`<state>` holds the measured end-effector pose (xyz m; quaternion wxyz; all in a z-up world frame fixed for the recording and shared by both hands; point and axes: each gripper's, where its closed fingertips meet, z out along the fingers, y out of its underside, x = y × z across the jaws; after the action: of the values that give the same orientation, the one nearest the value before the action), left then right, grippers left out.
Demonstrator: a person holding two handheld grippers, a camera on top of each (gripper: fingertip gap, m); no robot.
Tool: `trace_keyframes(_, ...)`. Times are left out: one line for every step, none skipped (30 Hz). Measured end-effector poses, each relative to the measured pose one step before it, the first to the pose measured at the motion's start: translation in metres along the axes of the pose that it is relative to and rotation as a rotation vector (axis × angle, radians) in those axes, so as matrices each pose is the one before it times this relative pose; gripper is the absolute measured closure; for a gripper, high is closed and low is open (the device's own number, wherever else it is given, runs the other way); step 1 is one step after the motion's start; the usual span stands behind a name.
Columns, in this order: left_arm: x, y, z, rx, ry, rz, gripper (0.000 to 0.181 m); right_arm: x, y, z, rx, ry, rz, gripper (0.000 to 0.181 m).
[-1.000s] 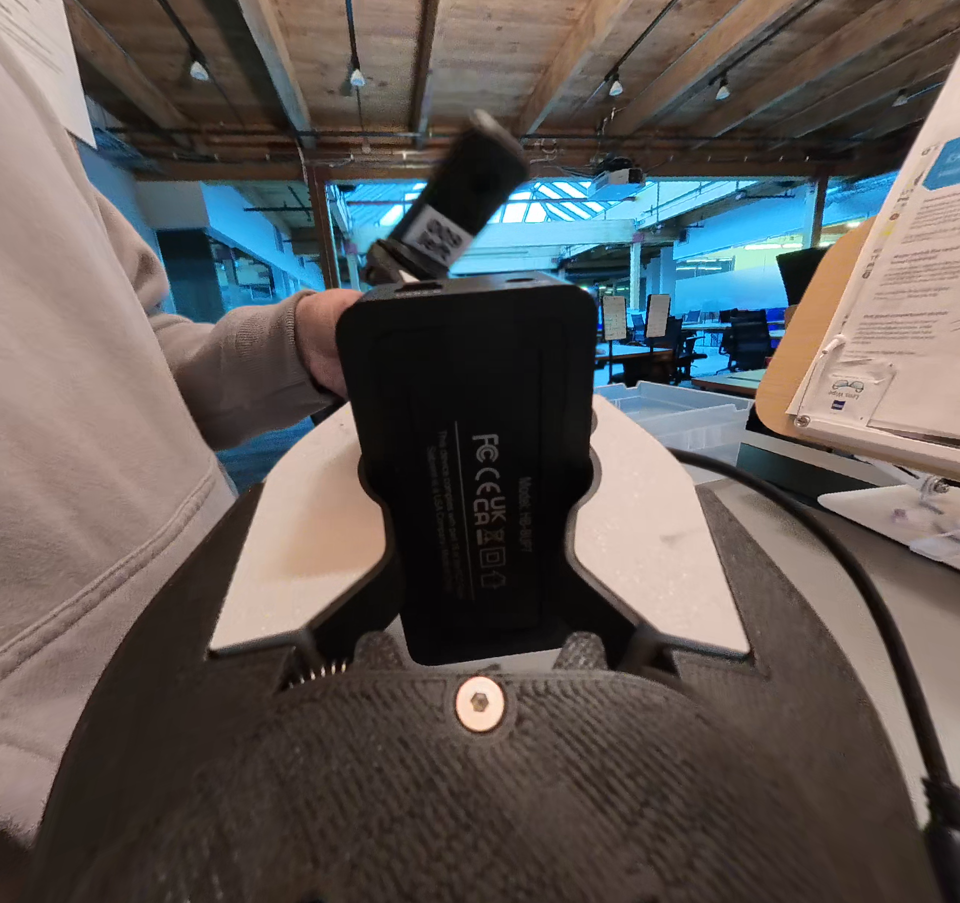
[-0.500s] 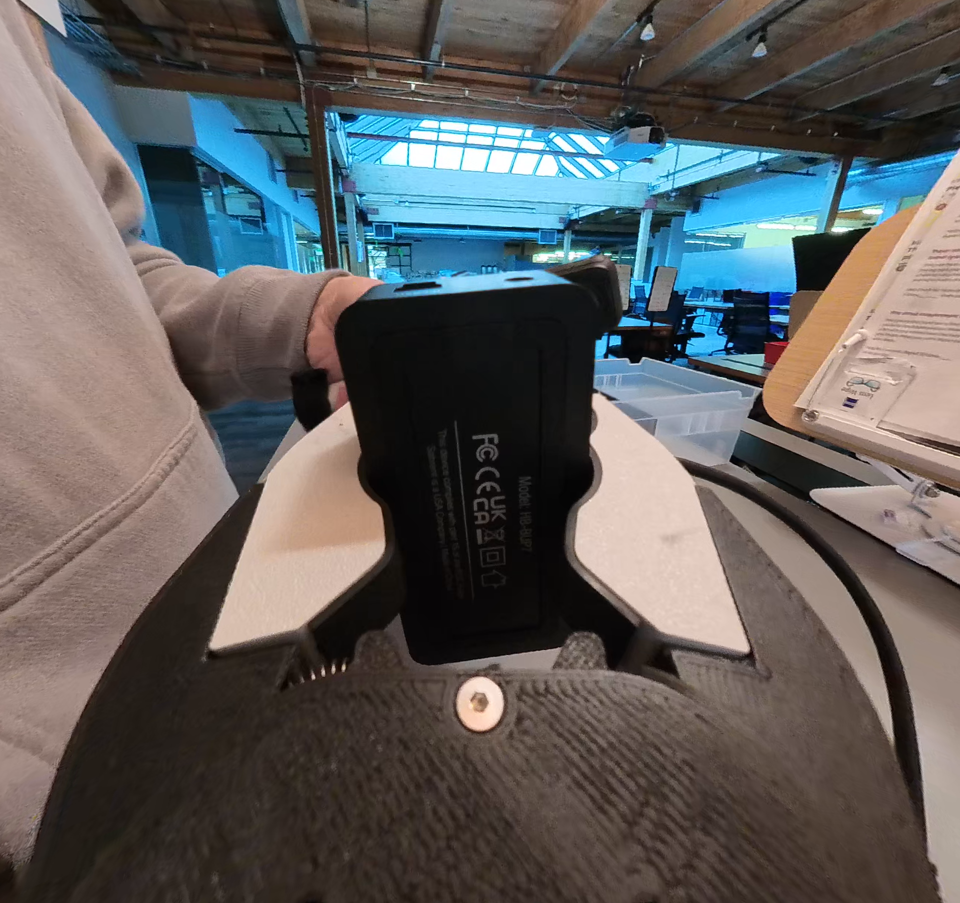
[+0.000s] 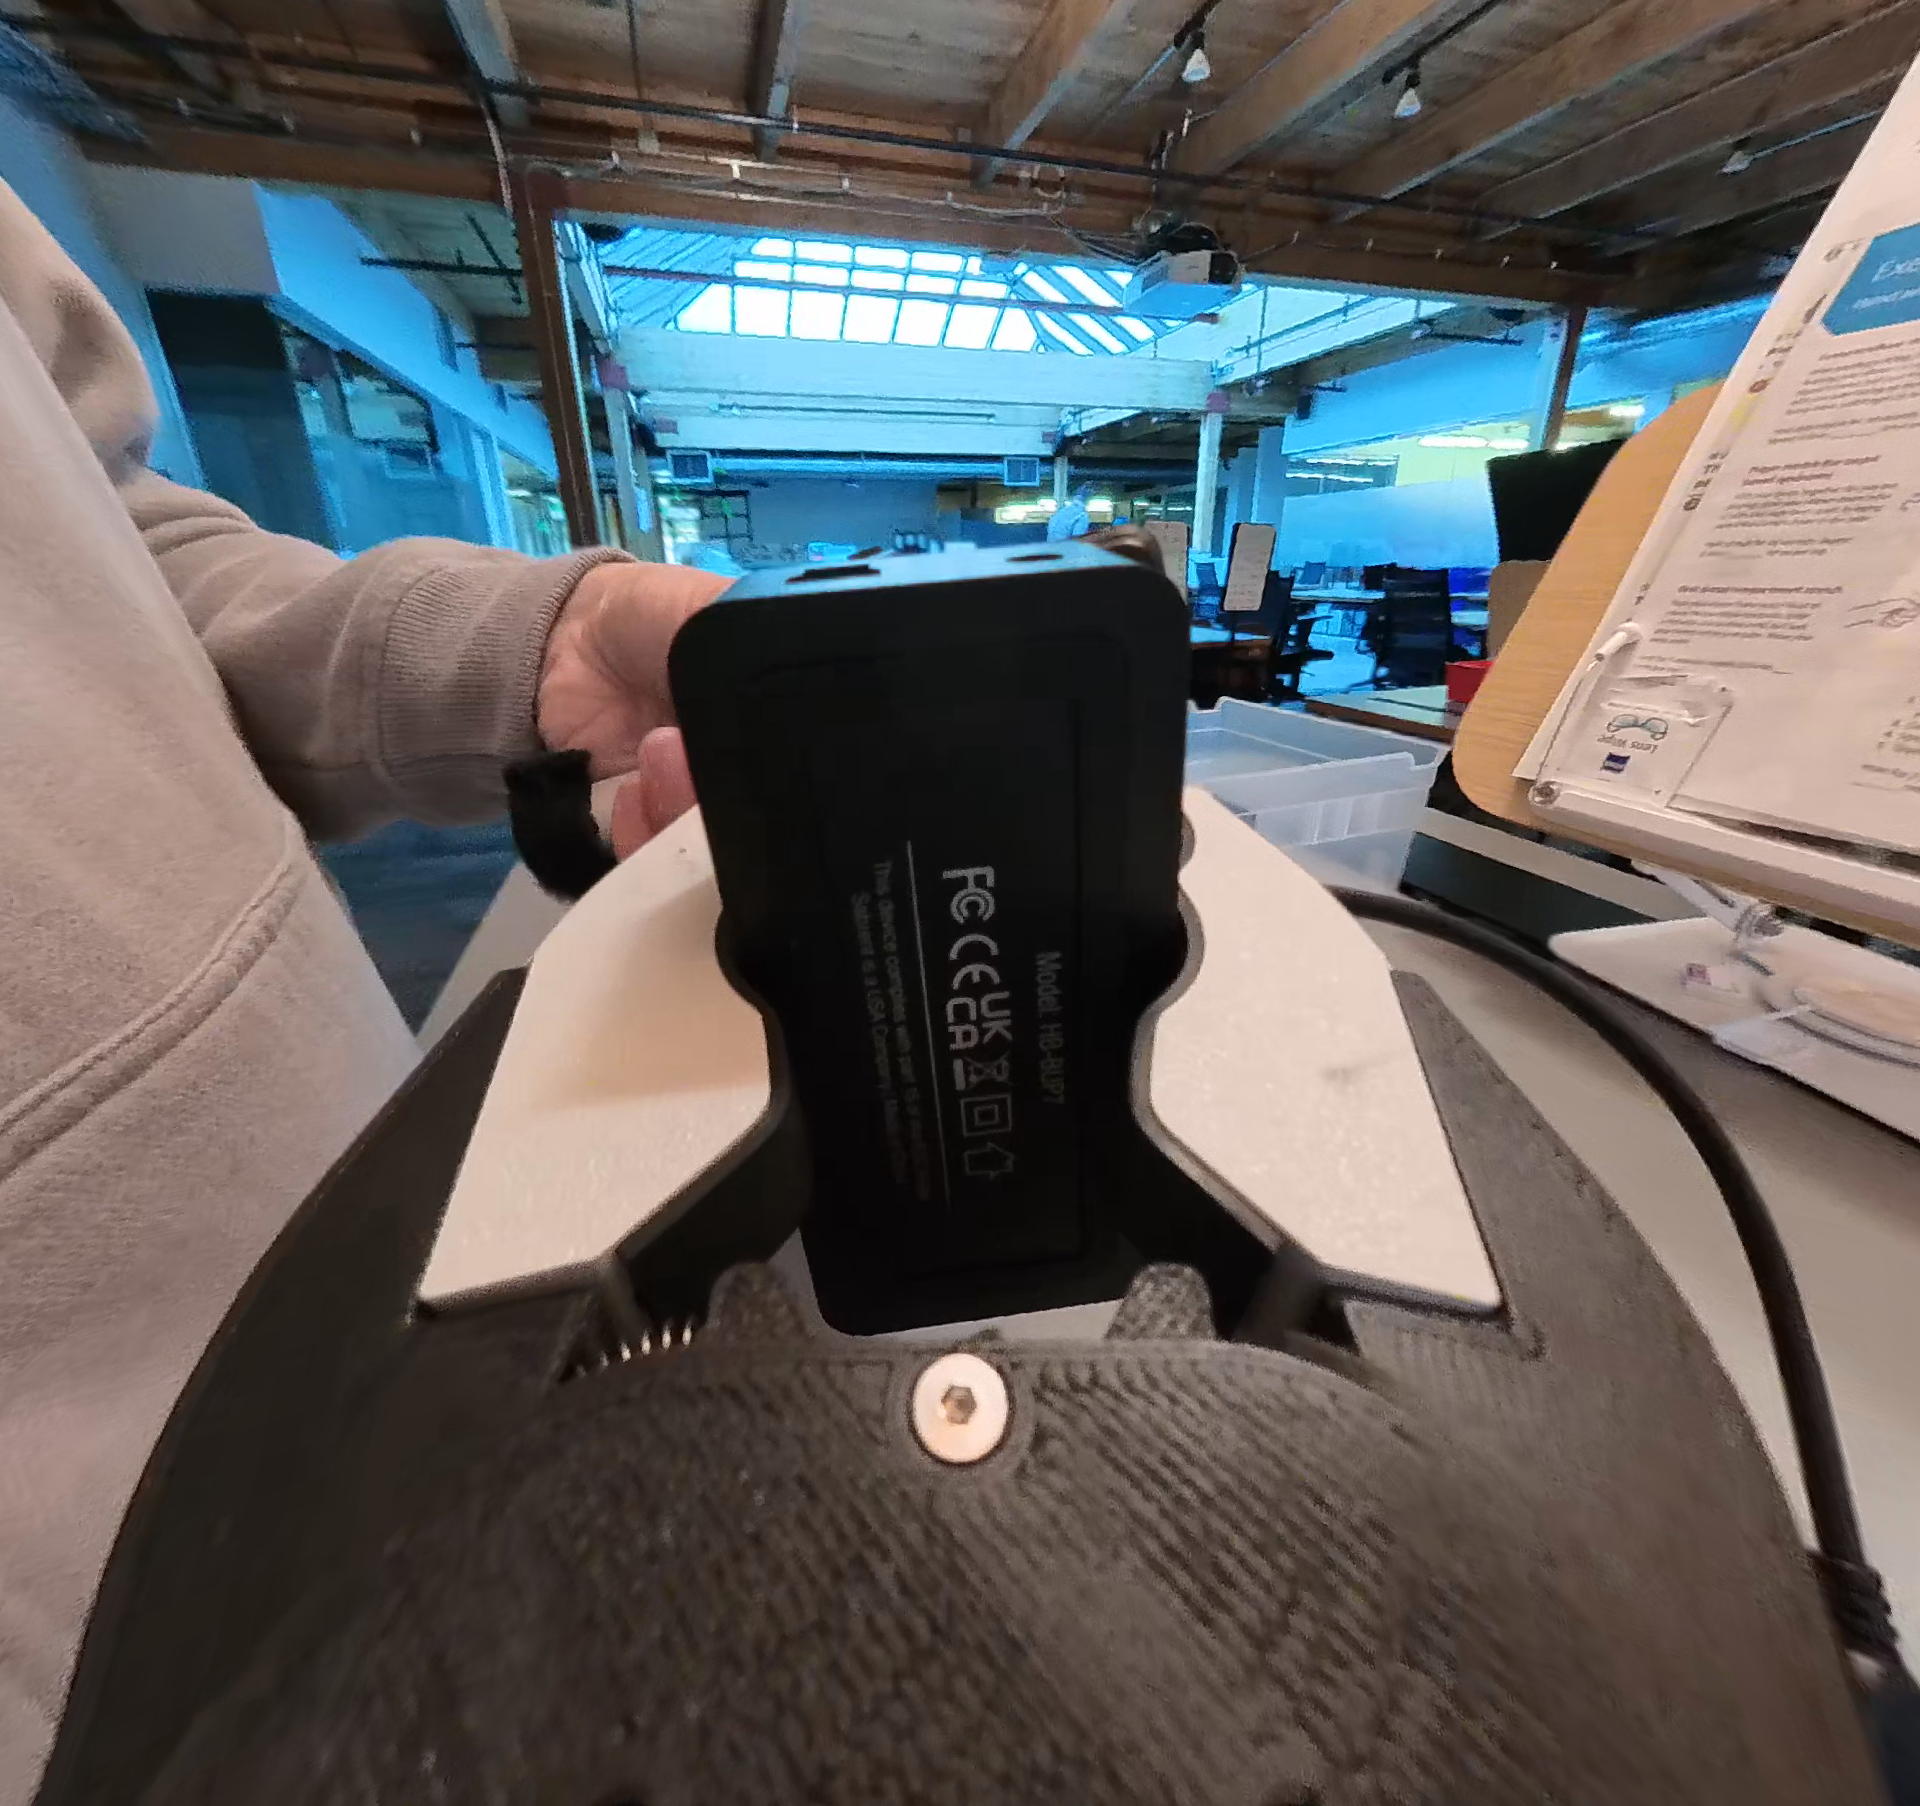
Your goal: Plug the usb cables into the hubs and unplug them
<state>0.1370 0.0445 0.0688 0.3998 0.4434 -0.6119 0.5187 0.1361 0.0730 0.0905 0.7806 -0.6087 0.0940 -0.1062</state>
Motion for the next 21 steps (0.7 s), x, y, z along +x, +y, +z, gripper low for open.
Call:
trace_keyframes(-0.00103, 0.00043, -0.0001, 0.0017, 0.0012, -0.0196, 0.173, -0.00127, 0.00129, -0.00023, 0.0015, -0.0163, 0.0219, 0.108)
trace_keyframes(-0.00107, 0.00008, -0.00009, 0.0044, -0.0004, -0.0135, 0.173, 0.00014, 0.00121, 0.00019, -0.0027, -0.0033, 0.0118, 0.108)
trace_keyframes(-0.00077, 0.00052, -0.00022, -0.0039, 0.0003, -0.006, 0.173, -0.00021, 0.00104, 0.00039, -0.0046, -0.0043, 0.0054, 0.108)
trace_keyframes(-0.00026, 0.00006, -0.0004, -0.0016, 0.0018, -0.0074, 0.173, -0.00133, 0.00083, 0.00033, -0.0047, -0.0134, 0.0049, 0.108)
trace_keyframes(0.00042, -0.00101, -0.00009, 0.009, 0.0032, -0.0083, 0.173, 0.00086, -0.00036, 0.00068, 0.0042, 0.0054, -0.002, 0.108)
trace_keyframes(0.00071, -0.00067, -0.00006, 0.004, 0.003, -0.0013, 0.173, 0.00116, -0.00188, 0.00056, 0.0144, 0.0086, -0.0019, 0.108)
trace_keyframes(-0.00023, -0.00043, 0.00012, 0.0011, -0.0037, 0.0015, 0.173, 0.00027, -0.0011, 0.00017, 0.011, 0.0006, 0.0039, 0.108)
trace_keyframes(-0.0016, -0.00074, 0.00046, 0.008, -0.0121, 0.0012, 0.173, 0.00132, 0.00096, 0.00016, -0.0025, 0.0106, -0.0051, 0.108)
trace_keyframes(-0.00182, -0.0003, 0.00079, 0.0103, -0.0091, -0.0035, 0.173, 0.00194, 0.00278, -0.00009, -0.0138, 0.0142, -0.011, 0.108)
trace_keyframes(-0.00107, -0.00019, 0.00093, 0.012, 0.0036, -0.0116, 0.173, 0.00081, 0.0011, -0.00072, 0.0002, 0.0019, 0.0021, 0.108)
trace_keyframes(-0.00085, -0.00051, 0.00106, 0.0181, 0.0088, -0.019, 0.173, 0.00119, 0.00009, -0.00073, 0.008, 0.0037, 0.0142, 0.108)
trace_keyframes(-0.00064, -0.00049, 0.00128, 0.0181, 0.0092, -0.0196, 0.173, 0.00212, 0.00008, -0.00056, 0.0047, 0.0143, -0.0001, 0.108)
trace_keyframes(-0.00041, -0.00023, 0.00084, 0.0123, 0.0072, -0.0163, 0.173, 0.00097, 0.00013, -0.00067, 0.0026, 0.0044, 0.001, 0.108)
trace_keyframes(-0.00061, -0.00028, 0.00024, 0.0081, 0.0018, -0.0127, 0.173, 0.00056, 0.00009, -0.00029, 0.0044, 0.0, 0.0123, 0.108)
trace_keyframes(-0.00086, 0.00026, 0.00007, 0.0019, -0.0006, -0.008, 0.173, 0.00052, 0.00096, 0.00001, -0.0012, -0.0006, 0.0162, 0.108)
trace_keyframes(-0.00026, 0.0026, 0.00084, -0.0141, 0.0057, -0.0084, 0.173, -0.00109, 0.00126, 0.00001, -0.0083, -0.0107, 0.0065, 0.108)
trace_keyframes(0.00116, 0.0026, 0.00113, -0.011, 0.0208, -0.0171, 0.173, -0.00581, 0.00092, 0.00178, -0.0089, -0.0415, 0.0113, 0.107)
trace_keyframes(0.00197, -0.00173, -0.00002, 0.0227, 0.03, -0.025, 0.173, 0.00034, -0.00426, 0.00057, 0.0214, 0.0058, 0.0028, 0.108)
trace_keyframes(0.0004, -0.00216, -0.00004, 0.0232, 0.0109, -0.0113, 0.174, 0.00155, -0.0015, 0.00112, -0.0001, 0.0163, -0.013, 0.108)
trace_keyframes(-0.0017, -0.001, -0.00029, 0.0104, -0.0141, 0.0193, 0.174, 0.00183, 0.00191, 0.00124, -0.0214, 0.0167, -0.0181, 0.108)
trace_keyframes(-0.00207, 0.00023, -0.00051, -0.0039, -0.0183, 0.022, 0.173, -0.00018, 0.00296, 0.00033, -0.0197, -0.0068, -0.0026, 0.108)
